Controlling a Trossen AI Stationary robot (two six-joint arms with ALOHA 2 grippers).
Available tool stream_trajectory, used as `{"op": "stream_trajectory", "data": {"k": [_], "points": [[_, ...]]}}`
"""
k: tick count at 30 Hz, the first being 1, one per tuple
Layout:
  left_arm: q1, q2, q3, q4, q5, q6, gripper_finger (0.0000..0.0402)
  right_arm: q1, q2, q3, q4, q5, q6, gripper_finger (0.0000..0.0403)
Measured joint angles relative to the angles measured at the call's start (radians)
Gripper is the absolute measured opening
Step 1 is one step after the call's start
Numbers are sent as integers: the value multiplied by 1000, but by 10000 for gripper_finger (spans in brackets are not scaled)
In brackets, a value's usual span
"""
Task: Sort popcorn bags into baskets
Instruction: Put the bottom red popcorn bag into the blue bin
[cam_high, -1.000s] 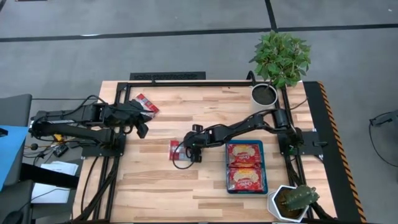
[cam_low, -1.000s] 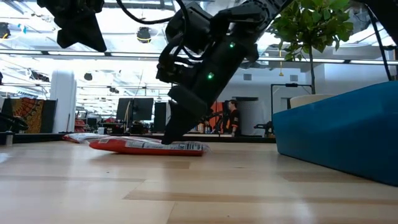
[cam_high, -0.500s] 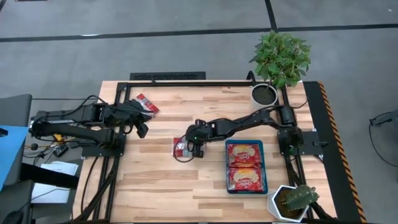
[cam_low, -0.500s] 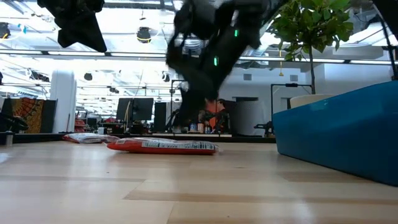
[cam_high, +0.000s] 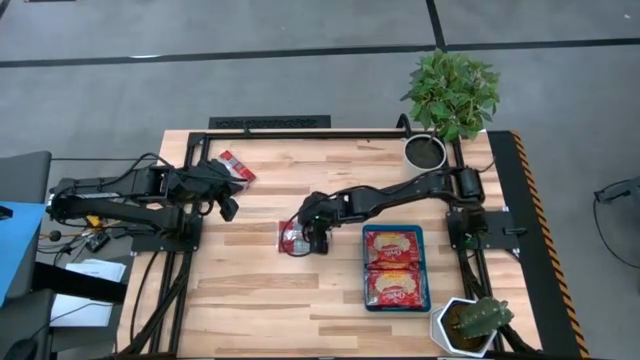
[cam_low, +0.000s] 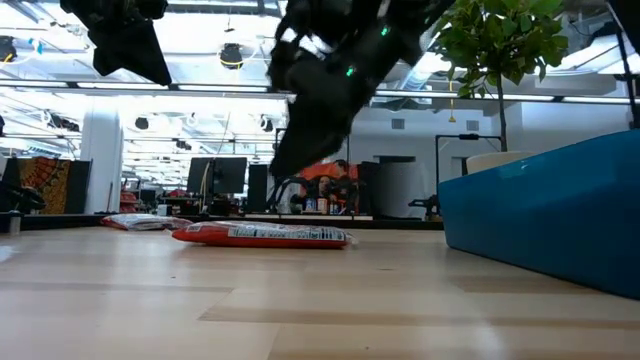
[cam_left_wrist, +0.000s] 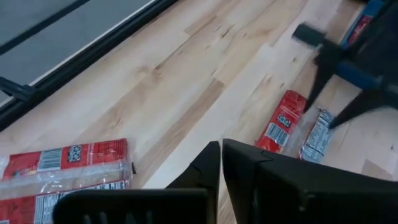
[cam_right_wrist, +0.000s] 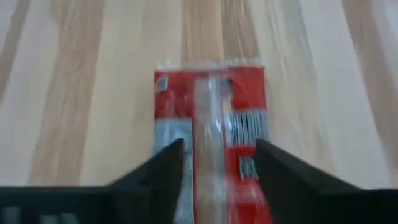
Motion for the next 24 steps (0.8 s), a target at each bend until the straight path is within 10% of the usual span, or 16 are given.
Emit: {"op": "stream_trajectory", "data": {"k": [5,12,17,24], "points": [[0,1,0,-10,-3,-1,39,5,77,8,28,72,0,299],[0,0,0,-18,-1,-3,78,9,154,21,-17,117,-2,307],[0,0,0,-31,1,-13,87,8,171,45,-95,134,34,230],[0,0,0,-37,-21,-15,87,3,143,40,-117,121,34,24]]}}
